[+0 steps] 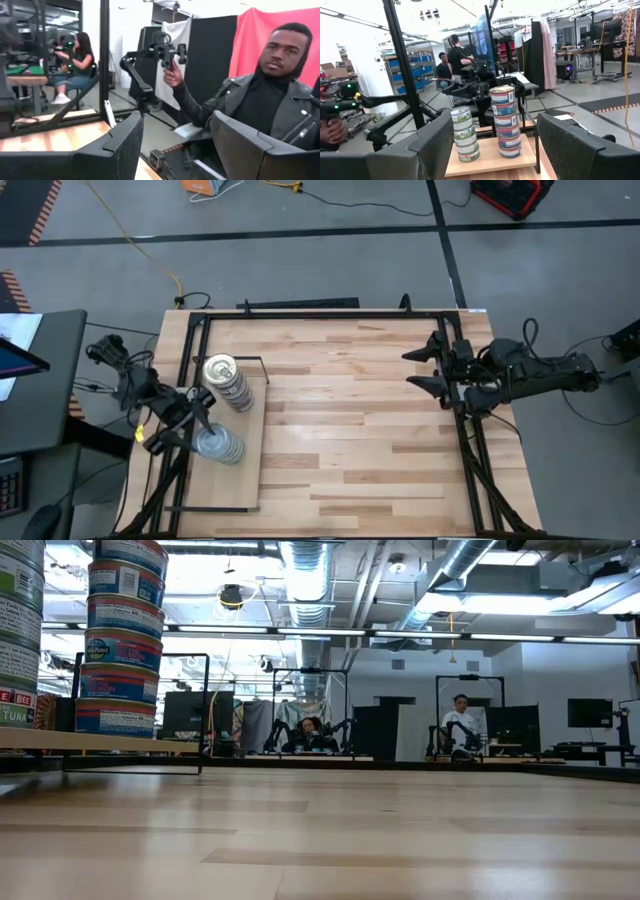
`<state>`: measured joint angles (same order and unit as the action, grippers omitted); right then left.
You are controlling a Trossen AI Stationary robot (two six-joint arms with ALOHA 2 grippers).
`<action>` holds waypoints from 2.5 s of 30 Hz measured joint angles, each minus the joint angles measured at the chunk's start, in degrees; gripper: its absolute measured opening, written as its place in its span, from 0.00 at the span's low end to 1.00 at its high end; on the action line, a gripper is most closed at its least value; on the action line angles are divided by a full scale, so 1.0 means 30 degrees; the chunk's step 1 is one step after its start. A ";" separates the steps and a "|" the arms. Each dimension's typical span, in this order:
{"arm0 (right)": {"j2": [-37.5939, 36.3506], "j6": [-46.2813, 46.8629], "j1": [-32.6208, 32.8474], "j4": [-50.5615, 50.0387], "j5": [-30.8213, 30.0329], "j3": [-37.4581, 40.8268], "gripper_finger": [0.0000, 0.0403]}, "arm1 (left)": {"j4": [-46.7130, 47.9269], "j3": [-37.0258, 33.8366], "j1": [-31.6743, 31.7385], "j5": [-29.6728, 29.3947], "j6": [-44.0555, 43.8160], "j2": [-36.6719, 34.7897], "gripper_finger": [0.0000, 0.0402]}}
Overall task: Stack canned seafood by type on shelf
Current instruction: Return to home position
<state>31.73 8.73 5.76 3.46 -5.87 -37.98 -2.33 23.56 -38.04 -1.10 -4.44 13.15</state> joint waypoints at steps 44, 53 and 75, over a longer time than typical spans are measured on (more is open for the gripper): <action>0.0061 -0.0058 -0.0087 -0.0379 -0.0007 0.0030 0.77 | -0.7641 -0.6058 0.0000 0.3404 0.1304 -0.4316 0.55; 0.0173 0.0520 -0.0214 0.1073 -0.0008 0.0903 0.77 | -0.8274 -0.6419 0.0000 0.3263 0.1200 -0.4316 0.55; 0.0168 0.0720 -0.0215 0.0852 -0.0009 0.0903 0.77 | -1.3037 -0.7612 0.0004 0.4700 0.2321 -0.4294 0.55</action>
<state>32.23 10.89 5.11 6.02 -5.90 -35.27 -41.44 0.73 -38.03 13.01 2.52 0.27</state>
